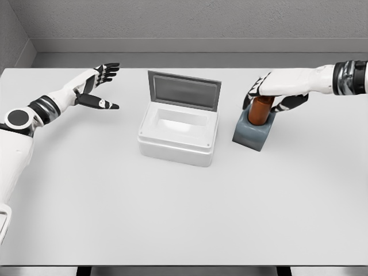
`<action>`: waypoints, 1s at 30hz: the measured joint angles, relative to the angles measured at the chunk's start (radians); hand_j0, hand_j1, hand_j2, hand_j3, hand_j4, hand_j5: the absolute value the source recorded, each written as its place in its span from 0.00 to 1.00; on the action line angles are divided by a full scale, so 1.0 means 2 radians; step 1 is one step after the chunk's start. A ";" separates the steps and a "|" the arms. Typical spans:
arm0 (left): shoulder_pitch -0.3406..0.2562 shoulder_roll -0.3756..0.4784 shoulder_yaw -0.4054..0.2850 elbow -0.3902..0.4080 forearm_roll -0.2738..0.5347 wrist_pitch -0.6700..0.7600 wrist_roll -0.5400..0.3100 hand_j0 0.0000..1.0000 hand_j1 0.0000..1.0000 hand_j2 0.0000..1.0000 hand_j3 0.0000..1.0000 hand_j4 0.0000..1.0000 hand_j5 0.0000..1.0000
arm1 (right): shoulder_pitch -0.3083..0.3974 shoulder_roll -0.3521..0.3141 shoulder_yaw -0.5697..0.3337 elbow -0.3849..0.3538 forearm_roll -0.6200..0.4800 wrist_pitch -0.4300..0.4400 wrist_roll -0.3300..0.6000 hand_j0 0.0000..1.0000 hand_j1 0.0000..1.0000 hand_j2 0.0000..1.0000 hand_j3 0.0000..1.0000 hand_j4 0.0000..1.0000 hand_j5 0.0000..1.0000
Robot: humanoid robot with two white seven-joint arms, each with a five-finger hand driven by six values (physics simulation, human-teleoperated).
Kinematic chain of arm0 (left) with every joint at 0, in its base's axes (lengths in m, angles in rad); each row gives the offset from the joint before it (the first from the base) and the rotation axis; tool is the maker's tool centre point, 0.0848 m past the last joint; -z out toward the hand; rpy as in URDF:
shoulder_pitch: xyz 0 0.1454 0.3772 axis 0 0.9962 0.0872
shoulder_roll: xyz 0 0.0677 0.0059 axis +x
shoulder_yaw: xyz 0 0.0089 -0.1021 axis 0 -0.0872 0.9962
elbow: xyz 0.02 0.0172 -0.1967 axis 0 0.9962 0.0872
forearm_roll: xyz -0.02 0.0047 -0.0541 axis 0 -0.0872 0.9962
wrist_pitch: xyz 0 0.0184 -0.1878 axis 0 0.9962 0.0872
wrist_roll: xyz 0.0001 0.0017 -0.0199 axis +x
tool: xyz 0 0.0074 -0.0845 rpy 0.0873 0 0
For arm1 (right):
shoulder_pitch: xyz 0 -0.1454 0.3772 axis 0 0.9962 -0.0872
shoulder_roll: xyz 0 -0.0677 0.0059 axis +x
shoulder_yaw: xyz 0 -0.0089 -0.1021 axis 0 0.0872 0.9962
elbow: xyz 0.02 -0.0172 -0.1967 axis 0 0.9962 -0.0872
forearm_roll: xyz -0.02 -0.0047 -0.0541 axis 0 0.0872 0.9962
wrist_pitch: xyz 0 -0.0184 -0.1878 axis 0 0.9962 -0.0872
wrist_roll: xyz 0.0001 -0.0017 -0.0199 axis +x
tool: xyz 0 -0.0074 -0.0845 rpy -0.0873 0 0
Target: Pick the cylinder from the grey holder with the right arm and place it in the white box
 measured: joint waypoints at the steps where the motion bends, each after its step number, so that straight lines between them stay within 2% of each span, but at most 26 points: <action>1: 0.000 0.000 0.000 0.000 0.000 0.000 0.000 1.00 1.00 1.00 1.00 1.00 1.00 | 0.000 0.000 0.000 0.000 0.000 0.000 0.000 0.47 0.47 0.47 0.47 0.47 0.47; 4: 0.000 0.000 0.000 0.000 -0.001 0.000 0.000 1.00 1.00 1.00 1.00 1.00 1.00 | 0.002 -0.001 -0.002 0.000 0.000 0.001 0.000 0.39 0.39 0.39 0.39 0.39 0.39; 9: 0.000 0.000 0.000 0.000 -0.001 0.000 0.000 1.00 1.00 1.00 1.00 1.00 1.00 | 0.009 -0.003 -0.011 0.001 -0.001 0.001 0.000 0.37 0.37 0.37 0.37 0.37 0.37; 17: -0.001 0.000 0.000 0.000 -0.003 0.000 0.000 1.00 1.00 1.00 1.00 1.00 1.00 | 0.002 -0.040 -0.034 -0.008 0.004 0.000 0.001 0.35 0.35 0.35 0.35 0.35 0.35; 22: -0.001 0.000 -0.001 -0.001 -0.003 0.001 0.000 1.00 1.00 1.00 1.00 1.00 1.00 | -0.004 -0.063 -0.052 -0.048 0.005 0.000 0.001 0.35 0.35 0.35 0.35 0.35 0.35; 30: -0.001 -0.001 -0.002 -0.003 -0.004 0.002 0.000 1.00 1.00 1.00 1.00 1.00 1.00 | -0.012 -0.069 -0.071 -0.127 0.006 -0.001 0.015 0.35 0.35 0.35 0.35 0.35 0.35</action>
